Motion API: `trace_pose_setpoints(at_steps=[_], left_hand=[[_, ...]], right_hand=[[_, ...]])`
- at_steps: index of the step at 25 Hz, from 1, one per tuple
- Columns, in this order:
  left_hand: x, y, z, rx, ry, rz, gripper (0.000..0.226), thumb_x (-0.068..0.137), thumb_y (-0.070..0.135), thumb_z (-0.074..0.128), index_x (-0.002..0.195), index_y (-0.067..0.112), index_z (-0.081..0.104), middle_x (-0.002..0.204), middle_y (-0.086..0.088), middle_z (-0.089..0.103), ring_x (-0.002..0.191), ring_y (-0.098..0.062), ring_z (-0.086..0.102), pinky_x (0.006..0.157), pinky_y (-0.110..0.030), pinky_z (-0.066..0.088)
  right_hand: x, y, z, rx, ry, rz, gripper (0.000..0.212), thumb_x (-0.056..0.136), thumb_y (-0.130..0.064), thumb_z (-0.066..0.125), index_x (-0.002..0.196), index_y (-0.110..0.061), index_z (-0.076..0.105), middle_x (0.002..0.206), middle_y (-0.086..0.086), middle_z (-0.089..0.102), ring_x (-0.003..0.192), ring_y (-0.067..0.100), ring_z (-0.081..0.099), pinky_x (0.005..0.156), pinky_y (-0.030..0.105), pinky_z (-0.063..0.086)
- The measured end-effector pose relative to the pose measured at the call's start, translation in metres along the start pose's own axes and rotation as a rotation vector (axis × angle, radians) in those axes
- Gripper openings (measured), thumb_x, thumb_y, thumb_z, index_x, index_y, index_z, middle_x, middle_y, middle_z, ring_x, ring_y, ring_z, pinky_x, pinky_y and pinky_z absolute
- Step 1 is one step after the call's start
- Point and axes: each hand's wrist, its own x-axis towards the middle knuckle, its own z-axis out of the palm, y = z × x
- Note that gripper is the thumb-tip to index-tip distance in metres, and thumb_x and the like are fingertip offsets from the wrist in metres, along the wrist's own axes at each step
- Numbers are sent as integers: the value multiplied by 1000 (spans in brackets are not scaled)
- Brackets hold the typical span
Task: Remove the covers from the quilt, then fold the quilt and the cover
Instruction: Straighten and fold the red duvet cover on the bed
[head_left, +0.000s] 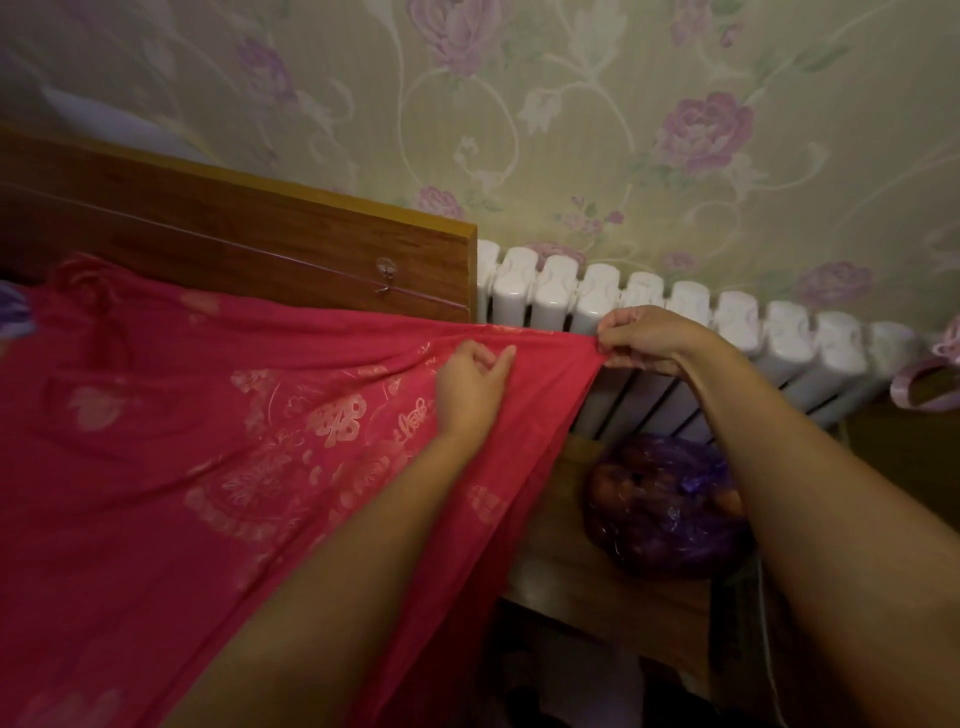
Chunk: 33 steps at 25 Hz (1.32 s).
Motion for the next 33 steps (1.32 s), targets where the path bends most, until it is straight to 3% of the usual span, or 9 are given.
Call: trace_pose_setpoints(at_steps=[3,7,10,14,17,24,28,30,33], left_hand=[[-58,2,19,-660,-330,-774,41,87,45,60,64,11,59,44,5,52,36,-5,48,43,-20,37],[-91,-6,36,-1304,-271,-1217,32,88,45,59,84,13,58,93,-4,64,86,-18,64,69,-28,45],[-100,-1,37,-1510,-111,-1295,35,90,42,56,116,18,56,131,-8,52,125,-26,49,93,-38,39],[-120,2,36,-1631,39,-1317,56,92,40,54,141,19,36,142,-2,45,127,-19,49,86,-35,37],[-128,0,34,-1671,95,-1347,58,91,46,50,142,22,34,146,-2,36,126,-17,47,72,-32,36],[-139,2,47,-1661,331,-1193,34,89,40,59,116,21,54,144,1,40,130,-13,43,76,-33,41],[-154,-16,97,-1731,178,-1062,21,88,52,52,100,38,42,148,-3,33,138,-17,33,110,-25,32],[-158,-5,86,-1900,415,-1089,43,88,41,60,122,16,51,135,-8,49,126,-19,49,97,-25,44],[-149,7,81,-1947,512,-1193,36,89,5,61,122,-6,51,99,-10,60,68,-21,66,47,-21,54]], right_hand=[[-2,3,5,19,37,21,27,86,12,49,68,-9,50,46,0,60,44,4,60,49,15,53],[-6,4,12,19,115,21,28,85,10,51,64,-9,49,40,0,58,39,5,58,47,16,52],[-13,11,21,31,186,14,31,84,10,50,61,-10,47,36,-2,54,37,4,56,43,15,49],[-25,12,33,11,225,-10,30,84,9,47,63,-12,46,33,-6,50,52,9,51,47,16,46],[-30,2,37,7,223,-37,30,84,10,46,62,-12,45,31,-7,47,50,8,48,41,13,45],[-28,-21,29,-90,161,-14,32,85,9,41,60,-12,39,27,-8,40,27,1,40,35,10,41],[-22,-18,20,-82,145,41,33,86,7,38,59,-12,38,26,-9,38,22,1,37,33,9,38],[-17,-12,20,-14,146,84,33,86,7,35,59,-12,36,25,-7,37,21,1,35,31,9,37],[-8,2,24,196,154,162,34,87,7,28,59,-11,32,25,-4,35,19,4,34,29,10,33]])
